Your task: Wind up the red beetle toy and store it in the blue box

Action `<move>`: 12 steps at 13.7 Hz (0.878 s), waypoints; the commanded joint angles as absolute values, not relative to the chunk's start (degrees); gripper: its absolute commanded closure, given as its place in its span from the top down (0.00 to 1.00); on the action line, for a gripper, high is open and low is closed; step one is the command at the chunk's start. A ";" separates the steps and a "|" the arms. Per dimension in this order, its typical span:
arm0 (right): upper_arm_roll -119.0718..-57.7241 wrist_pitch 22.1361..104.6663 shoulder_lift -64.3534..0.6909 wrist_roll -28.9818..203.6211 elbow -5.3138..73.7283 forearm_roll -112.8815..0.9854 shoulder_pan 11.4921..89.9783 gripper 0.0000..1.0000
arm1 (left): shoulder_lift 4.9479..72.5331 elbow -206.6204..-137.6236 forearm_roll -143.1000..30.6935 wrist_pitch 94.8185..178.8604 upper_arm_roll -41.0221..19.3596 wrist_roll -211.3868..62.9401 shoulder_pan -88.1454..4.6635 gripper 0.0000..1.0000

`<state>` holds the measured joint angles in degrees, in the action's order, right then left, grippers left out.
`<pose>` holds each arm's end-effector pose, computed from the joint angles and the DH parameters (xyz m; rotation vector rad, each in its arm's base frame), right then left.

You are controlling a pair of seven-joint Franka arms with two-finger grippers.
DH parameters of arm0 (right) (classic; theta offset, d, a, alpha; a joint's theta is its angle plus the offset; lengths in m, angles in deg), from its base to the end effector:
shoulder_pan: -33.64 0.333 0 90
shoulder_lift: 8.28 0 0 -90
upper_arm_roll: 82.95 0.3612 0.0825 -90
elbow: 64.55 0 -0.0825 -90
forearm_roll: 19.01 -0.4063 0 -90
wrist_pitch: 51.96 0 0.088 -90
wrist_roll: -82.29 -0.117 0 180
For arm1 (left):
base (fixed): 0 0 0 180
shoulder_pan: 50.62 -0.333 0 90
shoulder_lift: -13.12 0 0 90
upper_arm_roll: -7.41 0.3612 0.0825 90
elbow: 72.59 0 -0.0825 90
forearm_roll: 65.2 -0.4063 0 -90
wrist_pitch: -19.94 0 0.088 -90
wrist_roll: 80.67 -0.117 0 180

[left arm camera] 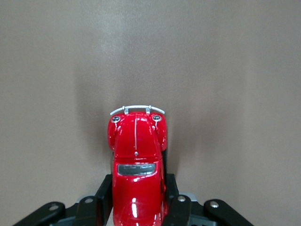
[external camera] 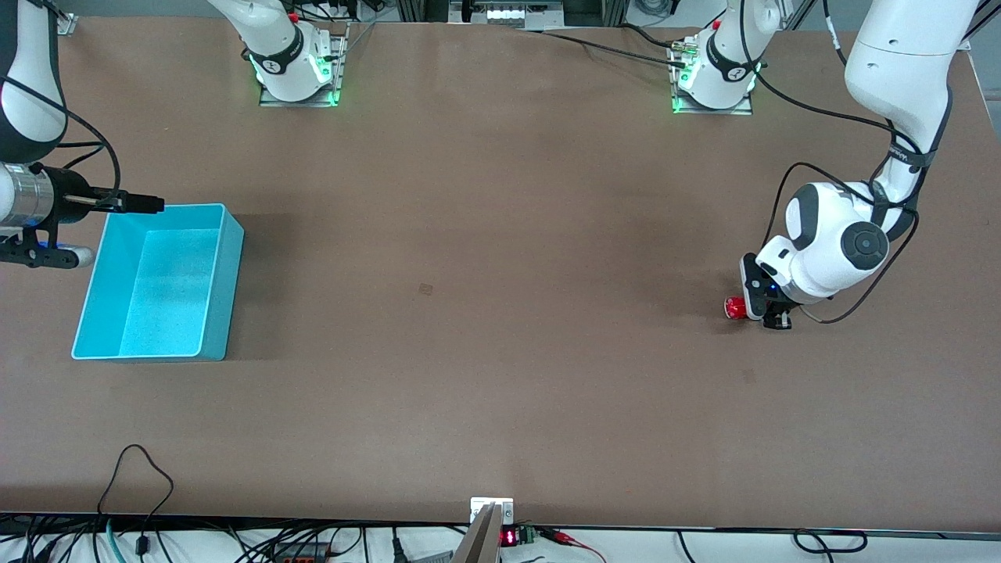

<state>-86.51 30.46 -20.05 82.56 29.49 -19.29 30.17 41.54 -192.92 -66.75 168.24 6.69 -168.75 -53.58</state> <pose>0.5980 -0.0702 0.4964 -3.0535 0.1829 0.6321 0.6124 0.0237 0.1892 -2.2772 2.1639 0.0177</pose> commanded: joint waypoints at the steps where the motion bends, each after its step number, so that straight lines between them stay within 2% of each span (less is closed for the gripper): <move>1: -86.20 29.61 -20.32 83.08 28.96 -19.28 29.86 1.00 | 41.42 -193.35 -67.48 168.30 6.70 -169.62 -53.60 0.32; 12: -86.20 29.61 -20.32 83.34 28.96 -19.19 29.86 1.00 | 42.91 -193.09 -67.39 167.34 6.88 -173.03 -54.48 0.29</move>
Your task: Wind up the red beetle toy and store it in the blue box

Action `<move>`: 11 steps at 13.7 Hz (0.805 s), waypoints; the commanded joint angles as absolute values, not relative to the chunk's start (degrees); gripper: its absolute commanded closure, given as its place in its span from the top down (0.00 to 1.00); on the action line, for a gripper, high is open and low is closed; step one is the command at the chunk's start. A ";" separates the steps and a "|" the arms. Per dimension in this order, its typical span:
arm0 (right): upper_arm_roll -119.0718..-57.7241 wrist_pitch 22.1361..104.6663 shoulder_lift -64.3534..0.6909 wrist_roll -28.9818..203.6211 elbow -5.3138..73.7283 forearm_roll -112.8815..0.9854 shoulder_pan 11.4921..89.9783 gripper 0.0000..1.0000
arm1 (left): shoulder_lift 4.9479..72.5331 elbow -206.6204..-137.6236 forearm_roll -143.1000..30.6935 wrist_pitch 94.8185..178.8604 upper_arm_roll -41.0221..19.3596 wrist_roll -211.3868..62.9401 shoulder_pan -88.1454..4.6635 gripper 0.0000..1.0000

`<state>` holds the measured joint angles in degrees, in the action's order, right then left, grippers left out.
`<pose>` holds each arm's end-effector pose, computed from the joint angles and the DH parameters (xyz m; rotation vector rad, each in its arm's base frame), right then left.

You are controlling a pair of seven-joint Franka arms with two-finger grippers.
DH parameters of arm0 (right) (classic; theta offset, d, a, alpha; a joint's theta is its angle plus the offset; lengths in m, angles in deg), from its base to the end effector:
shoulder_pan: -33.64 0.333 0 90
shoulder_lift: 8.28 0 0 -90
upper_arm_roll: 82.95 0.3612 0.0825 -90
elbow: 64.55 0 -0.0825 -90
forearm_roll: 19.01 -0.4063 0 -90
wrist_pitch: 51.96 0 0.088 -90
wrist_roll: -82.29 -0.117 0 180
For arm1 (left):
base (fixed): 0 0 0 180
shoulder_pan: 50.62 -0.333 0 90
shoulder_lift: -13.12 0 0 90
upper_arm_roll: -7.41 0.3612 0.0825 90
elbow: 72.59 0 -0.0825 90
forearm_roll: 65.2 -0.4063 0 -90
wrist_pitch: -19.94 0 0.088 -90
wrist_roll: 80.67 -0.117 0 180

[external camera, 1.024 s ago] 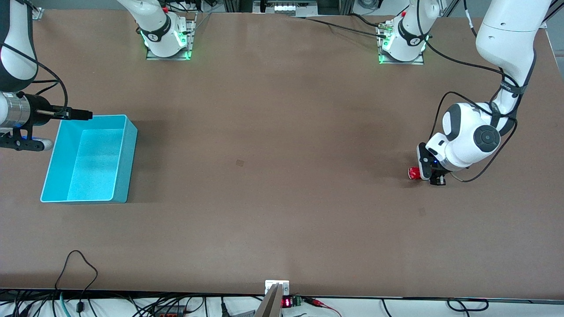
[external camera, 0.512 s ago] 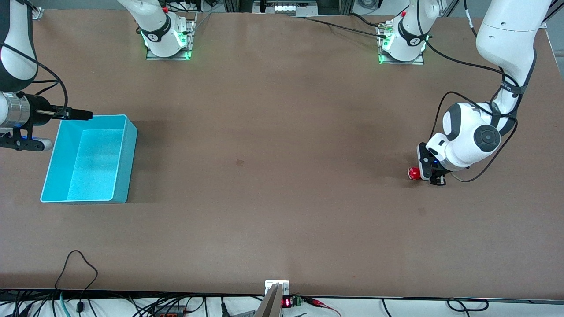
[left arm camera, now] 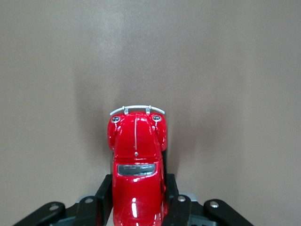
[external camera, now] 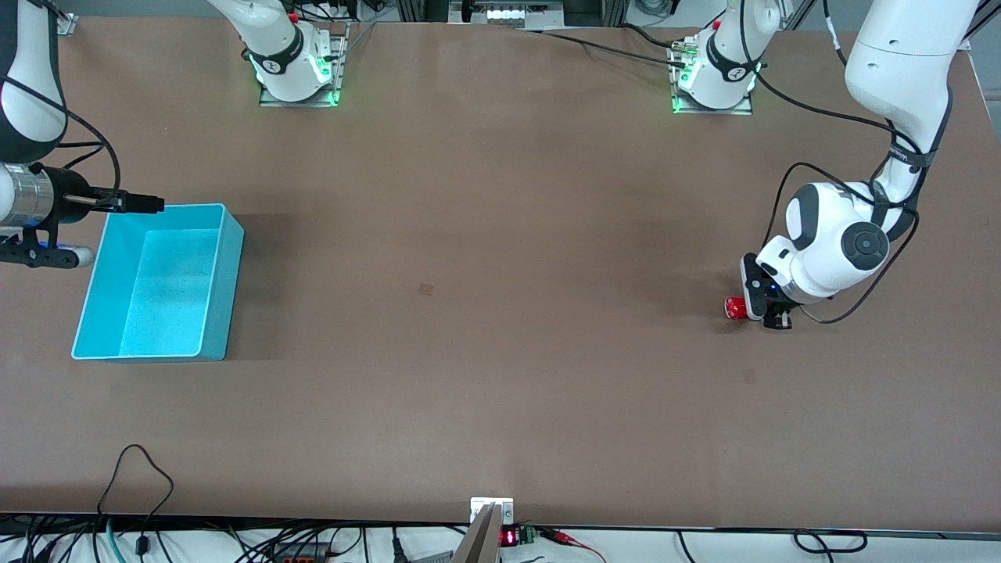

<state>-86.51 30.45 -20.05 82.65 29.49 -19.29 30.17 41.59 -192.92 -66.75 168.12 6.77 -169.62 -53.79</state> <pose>0.5980 -0.0702 0.4963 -3.0533 0.1805 0.6322 0.6119 0.0267 0.1885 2.2651 -2.1746 -0.0217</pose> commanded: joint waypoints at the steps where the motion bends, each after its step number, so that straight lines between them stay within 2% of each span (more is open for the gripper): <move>1: -86.20 29.69 -20.32 83.34 28.96 -19.28 29.86 1.00 | 43.52 -192.82 -67.39 167.16 7.40 -174.44 -54.74 0.29; 3: -86.20 29.61 -20.32 83.34 28.96 -19.28 29.86 1.00 | 44.05 -192.82 -67.48 167.07 7.49 -176.82 -58.07 0.27; 11: -86.20 29.61 -20.32 83.43 28.96 -19.19 29.86 1.00 | 46.51 -190.28 -67.48 166.98 7.49 -187.09 -66.77 0.28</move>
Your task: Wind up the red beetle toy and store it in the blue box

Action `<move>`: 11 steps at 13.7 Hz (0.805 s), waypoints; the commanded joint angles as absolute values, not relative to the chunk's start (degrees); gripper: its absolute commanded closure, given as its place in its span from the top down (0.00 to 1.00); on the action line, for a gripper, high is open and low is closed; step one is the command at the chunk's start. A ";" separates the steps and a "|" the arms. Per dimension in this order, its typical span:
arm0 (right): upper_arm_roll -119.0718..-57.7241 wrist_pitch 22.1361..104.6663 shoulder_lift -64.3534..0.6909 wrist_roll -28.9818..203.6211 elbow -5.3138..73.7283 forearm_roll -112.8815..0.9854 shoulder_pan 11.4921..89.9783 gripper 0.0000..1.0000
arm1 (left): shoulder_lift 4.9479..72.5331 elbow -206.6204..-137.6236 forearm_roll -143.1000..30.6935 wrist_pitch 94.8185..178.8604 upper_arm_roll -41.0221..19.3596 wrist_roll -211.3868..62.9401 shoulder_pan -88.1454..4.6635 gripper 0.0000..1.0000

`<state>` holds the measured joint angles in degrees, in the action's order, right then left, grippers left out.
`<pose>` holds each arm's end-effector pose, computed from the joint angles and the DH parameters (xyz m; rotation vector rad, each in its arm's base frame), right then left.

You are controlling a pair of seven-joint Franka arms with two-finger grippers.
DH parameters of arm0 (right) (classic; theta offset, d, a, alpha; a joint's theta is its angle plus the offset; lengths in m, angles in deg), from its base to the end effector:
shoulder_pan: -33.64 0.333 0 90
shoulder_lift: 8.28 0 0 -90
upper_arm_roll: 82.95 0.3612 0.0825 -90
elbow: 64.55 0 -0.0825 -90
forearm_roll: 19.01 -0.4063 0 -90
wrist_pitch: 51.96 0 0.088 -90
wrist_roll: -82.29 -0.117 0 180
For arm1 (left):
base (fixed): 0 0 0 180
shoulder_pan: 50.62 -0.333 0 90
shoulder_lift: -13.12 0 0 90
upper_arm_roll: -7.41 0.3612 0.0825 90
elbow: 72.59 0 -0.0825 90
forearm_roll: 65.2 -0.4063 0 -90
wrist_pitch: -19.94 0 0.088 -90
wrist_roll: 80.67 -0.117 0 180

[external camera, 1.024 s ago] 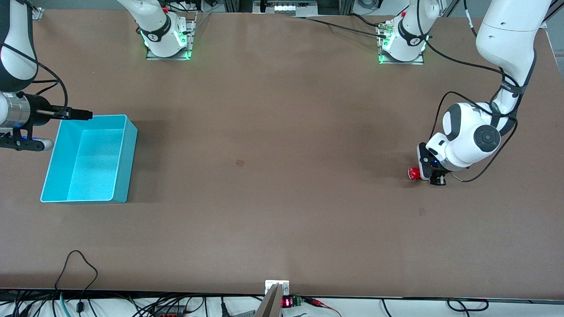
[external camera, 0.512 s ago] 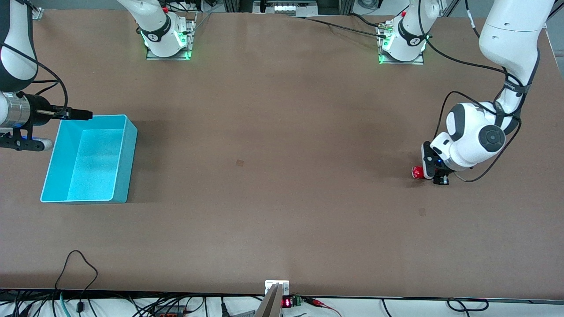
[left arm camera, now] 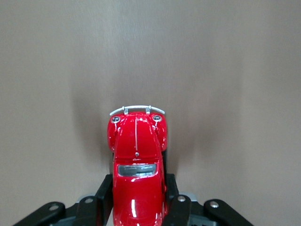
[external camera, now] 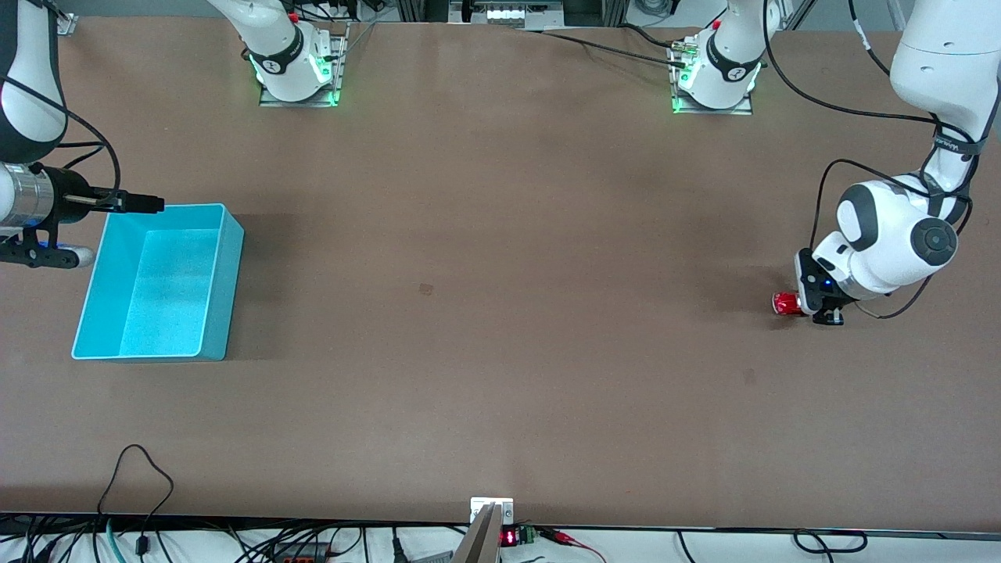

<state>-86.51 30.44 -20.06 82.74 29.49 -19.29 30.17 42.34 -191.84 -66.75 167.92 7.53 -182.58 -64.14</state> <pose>0.5980 -0.0702 0.4962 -3.0530 0.1781 0.6327 0.6008 0.1454 0.1870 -2.2284 2.2130 0.0275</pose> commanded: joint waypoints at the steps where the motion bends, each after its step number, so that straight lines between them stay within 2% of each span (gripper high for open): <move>1: -86.20 29.61 -20.32 83.43 28.96 -19.28 29.86 1.00 | 46.69 -190.10 -67.48 166.98 7.49 -188.07 -67.66 0.28; 6: -86.20 29.61 -20.58 83.43 28.96 -19.28 29.86 1.00 | 47.04 -188.60 -67.48 166.98 7.49 -192.72 -71.09 0.28; 8: -86.20 29.61 -20.67 83.43 28.96 -19.19 29.86 1.00 | 47.13 -188.60 -67.48 166.72 7.49 -192.91 -71.97 0.34; 9: -86.20 29.61 -20.67 83.43 28.88 -19.28 29.77 1.00 | 46.61 -188.60 -67.39 165.06 7.41 -192.82 -71.89 0.53; 10: -86.20 29.61 -20.67 83.43 28.96 -19.28 29.86 1.00 | 45.47 -188.43 -66.87 162.26 7.06 -192.82 -71.88 0.97; 11: -86.20 29.61 -20.67 83.43 28.88 -19.28 29.77 1.00 | 43.37 -187.21 -66.87 157.80 6.45 -192.74 -71.54 1.00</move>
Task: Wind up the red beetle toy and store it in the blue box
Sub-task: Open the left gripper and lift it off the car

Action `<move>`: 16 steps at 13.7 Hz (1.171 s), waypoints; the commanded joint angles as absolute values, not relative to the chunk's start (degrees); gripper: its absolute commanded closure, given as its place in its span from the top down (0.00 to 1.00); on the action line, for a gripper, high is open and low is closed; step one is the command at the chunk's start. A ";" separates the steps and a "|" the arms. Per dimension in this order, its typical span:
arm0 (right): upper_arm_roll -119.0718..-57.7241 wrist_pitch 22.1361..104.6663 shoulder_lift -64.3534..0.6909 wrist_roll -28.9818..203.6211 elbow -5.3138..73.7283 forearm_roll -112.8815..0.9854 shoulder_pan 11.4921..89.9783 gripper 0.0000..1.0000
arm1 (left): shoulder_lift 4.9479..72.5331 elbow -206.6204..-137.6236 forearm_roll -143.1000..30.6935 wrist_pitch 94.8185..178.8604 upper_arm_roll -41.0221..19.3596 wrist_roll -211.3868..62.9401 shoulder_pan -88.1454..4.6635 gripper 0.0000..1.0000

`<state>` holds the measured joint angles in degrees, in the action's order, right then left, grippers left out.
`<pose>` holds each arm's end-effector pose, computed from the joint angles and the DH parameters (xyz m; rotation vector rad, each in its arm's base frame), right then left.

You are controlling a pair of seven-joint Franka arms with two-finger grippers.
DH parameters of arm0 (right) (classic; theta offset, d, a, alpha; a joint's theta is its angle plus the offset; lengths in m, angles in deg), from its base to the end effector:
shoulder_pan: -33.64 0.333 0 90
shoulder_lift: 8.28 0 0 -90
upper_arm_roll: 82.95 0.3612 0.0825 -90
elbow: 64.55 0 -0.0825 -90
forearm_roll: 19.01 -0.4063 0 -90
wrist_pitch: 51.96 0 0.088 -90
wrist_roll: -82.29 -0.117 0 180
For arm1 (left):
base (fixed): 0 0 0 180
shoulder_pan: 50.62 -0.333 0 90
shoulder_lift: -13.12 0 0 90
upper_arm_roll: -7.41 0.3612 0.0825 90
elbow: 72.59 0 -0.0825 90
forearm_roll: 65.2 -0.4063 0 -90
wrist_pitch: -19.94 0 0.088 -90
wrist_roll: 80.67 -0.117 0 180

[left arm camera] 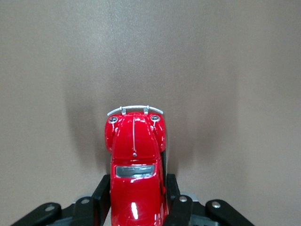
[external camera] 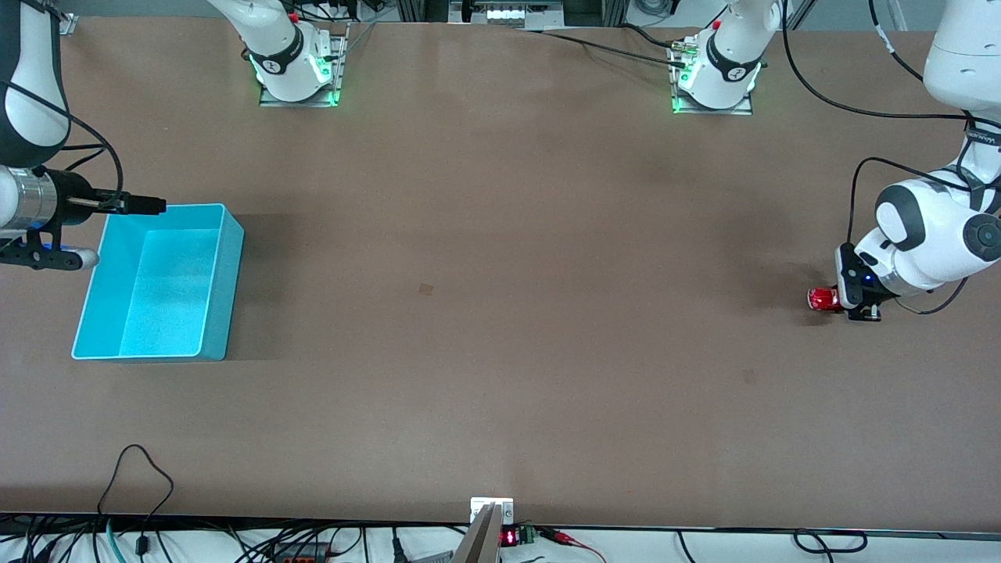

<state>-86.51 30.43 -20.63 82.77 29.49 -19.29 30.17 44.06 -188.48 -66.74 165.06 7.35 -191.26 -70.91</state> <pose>0.5996 -0.0703 0.4902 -3.0496 0.1772 0.6481 0.5933 0.2185 0.1859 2.1748 -2.2375 -0.0399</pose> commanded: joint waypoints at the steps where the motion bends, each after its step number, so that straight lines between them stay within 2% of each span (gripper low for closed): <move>1: -86.20 29.61 -20.67 83.43 28.88 -19.28 29.86 1.00 | 41.27 -185.19 -66.87 153.32 4.87 -192.56 -71.10 1.00; 4: -86.20 29.61 -20.67 83.43 28.88 -19.28 29.77 1.00 | 35.28 -178.60 -66.95 141.70 0.39 -192.56 -71.01 1.00; 7: -86.20 29.61 -20.67 83.43 28.88 -19.19 29.86 1.00 | 33.69 -173.76 -66.08 132.46 -2.87 -191.77 -71.01 1.00; 16: -86.20 29.61 -20.67 83.96 28.79 -19.28 29.86 1.00 | 31.22 -172.96 -61.62 132.88 -3.67 -160.44 -63.89 1.00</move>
<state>-86.51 30.43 -20.64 83.09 29.46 -19.29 30.16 31.96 -173.06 -64.71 133.27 -3.98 -167.07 -64.18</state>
